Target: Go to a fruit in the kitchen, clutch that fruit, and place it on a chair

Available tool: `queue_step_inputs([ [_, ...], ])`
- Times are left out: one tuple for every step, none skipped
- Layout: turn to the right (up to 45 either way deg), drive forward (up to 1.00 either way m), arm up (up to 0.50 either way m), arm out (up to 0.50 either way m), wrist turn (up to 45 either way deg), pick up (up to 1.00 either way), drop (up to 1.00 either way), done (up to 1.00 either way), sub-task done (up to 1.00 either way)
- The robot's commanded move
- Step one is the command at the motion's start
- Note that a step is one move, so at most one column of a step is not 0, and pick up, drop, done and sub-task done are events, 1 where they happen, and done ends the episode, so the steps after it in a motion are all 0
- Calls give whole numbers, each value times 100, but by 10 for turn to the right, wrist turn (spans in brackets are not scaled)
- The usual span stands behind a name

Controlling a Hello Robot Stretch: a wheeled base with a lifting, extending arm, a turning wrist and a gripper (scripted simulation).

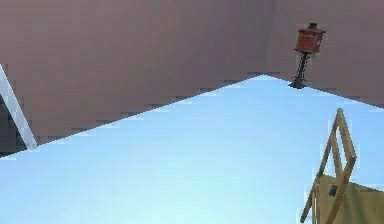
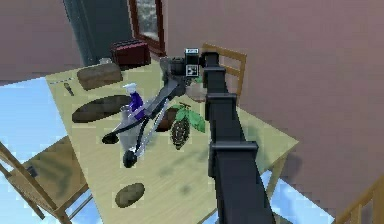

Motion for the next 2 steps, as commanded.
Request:
queue_step_inputs([
  [0, 0, 0, 0, 450, 0, 0, 0, 0],
  [0, 0, 0, 0, 450, 0, 0, 0, 0],
])
